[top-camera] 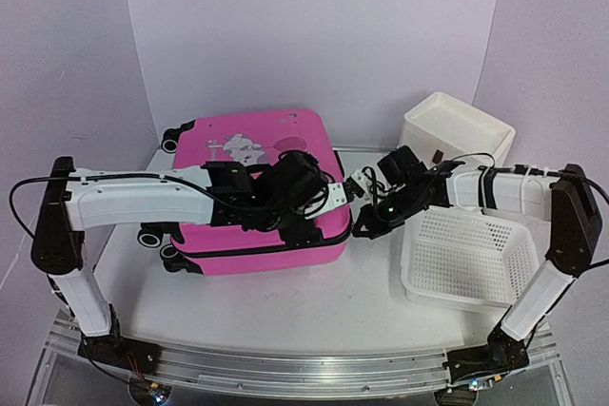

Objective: Open, take out, and arrange the luggage

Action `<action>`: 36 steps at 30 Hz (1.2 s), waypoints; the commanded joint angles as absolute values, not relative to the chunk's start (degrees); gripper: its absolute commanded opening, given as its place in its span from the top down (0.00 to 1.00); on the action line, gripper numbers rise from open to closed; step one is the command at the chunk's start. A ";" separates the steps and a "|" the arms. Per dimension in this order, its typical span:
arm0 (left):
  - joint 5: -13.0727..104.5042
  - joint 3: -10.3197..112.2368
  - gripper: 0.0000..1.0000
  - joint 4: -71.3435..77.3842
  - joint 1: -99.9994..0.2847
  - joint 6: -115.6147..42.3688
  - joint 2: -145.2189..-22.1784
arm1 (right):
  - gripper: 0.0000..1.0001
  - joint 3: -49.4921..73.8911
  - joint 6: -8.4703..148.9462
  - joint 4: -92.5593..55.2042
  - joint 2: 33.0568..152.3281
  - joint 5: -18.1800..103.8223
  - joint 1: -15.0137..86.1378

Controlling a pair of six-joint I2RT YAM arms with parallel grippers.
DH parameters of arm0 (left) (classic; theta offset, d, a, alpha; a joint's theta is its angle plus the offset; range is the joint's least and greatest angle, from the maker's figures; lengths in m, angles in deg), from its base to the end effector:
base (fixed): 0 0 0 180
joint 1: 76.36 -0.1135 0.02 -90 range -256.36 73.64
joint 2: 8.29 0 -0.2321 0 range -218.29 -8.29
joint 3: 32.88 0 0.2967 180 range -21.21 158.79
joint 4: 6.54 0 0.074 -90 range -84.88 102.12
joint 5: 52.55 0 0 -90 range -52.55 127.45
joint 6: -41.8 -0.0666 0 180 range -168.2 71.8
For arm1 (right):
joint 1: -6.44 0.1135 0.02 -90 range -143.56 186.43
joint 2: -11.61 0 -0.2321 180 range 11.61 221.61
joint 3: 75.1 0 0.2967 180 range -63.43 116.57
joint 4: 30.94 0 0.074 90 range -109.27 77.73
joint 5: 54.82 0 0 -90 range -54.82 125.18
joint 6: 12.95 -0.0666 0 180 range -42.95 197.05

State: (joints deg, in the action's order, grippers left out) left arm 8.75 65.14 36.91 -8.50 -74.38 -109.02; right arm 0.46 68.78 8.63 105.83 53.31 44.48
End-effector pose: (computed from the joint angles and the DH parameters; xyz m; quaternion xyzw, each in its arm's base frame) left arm 0.1997 -0.4060 0.2320 0.5944 0.6804 0.0862 0.4198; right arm 0.2948 0.2569 0.1333 -0.2857 0.9069 0.2456 0.1889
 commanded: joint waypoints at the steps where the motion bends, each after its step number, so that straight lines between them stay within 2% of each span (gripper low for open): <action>1: -3.30 71.01 0.05 32.18 -10.60 -73.84 -114.11 | 1.00 -6.02 70.31 -12.82 99.74 59.91 47.04; 4: -2.33 71.05 0.14 32.28 -12.63 -67.96 -114.21 | 1.00 -11.05 73.78 -19.49 97.89 57.60 49.57; 11: 0.27 71.98 0.22 32.43 -14.22 -64.11 -115.07 | 1.00 -17.88 80.22 -37.42 99.77 50.28 60.67; 15: 1.00 71.51 0.26 32.89 -14.86 -62.67 -114.99 | 1.00 -25.55 74.35 -52.82 98.61 44.80 63.07; 18: 4.71 71.71 0.28 34.98 -15.01 -61.12 -114.01 | 1.00 -25.85 71.99 -56.49 100.74 45.01 63.12; 20: 8.72 72.33 0.24 38.27 -15.01 -58.36 -111.90 | 1.00 -25.46 71.35 -56.70 102.05 42.61 63.04; 23: 14.18 71.83 0.08 45.99 -15.92 -52.57 -106.42 | 1.00 -25.11 70.01 -56.71 102.49 40.14 62.66; 26: 21.91 66.34 0.01 51.23 -20.09 -45.50 -94.85 | 1.00 -25.62 68.31 -56.71 102.16 40.24 61.54; 28: 28.63 61.46 0.00 53.28 -24.87 -42.52 -86.57 | 1.00 -25.93 67.57 -56.71 101.82 40.34 60.87; 32: 32.25 54.09 0.00 58.33 -35.29 -40.16 -71.56 | 1.00 -26.37 66.82 -56.71 101.36 42.49 59.40; 36: 38.56 51.91 0.00 65.26 -49.23 -42.18 -68.38 | 1.00 -26.37 65.40 -56.69 100.93 45.19 57.62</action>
State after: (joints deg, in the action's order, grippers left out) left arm 29.44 54.25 56.19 -40.94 -43.38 -69.48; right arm -27.36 67.51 -48.44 103.38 40.92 59.03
